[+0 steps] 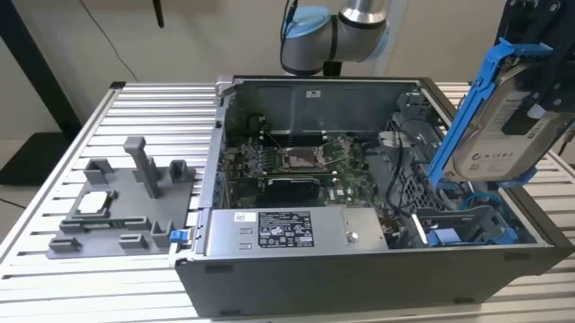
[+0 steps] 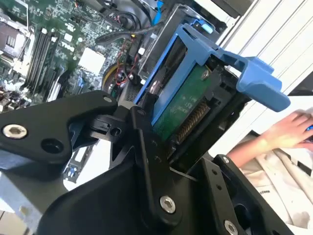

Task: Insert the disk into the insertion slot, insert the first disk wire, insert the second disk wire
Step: 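Insert the disk into the insertion slot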

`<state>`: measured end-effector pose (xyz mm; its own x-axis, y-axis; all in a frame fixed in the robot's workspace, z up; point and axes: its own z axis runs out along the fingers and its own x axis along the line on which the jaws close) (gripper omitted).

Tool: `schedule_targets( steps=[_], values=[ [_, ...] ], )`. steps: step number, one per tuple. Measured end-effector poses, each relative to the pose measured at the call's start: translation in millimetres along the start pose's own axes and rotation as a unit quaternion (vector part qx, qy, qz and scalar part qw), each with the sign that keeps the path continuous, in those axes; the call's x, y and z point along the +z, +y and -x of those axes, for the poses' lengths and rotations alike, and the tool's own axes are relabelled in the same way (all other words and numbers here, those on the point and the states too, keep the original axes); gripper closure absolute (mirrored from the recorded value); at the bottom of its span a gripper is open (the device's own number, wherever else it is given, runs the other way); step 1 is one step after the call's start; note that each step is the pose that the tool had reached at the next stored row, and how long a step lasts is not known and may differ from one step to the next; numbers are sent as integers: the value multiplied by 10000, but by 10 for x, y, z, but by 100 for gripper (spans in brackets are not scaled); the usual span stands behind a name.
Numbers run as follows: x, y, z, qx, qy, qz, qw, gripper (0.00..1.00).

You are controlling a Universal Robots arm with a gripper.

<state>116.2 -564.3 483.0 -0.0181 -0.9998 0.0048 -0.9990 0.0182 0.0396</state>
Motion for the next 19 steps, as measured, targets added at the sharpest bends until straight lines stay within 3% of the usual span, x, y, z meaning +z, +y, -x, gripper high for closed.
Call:
schedule_targets(
  steps=[12, 19],
  values=[
    [1, 0, 0, 0, 1, 6, 10000, 100],
    [68, -17, -3, 0, -1, 6, 10000, 100]
  ],
)
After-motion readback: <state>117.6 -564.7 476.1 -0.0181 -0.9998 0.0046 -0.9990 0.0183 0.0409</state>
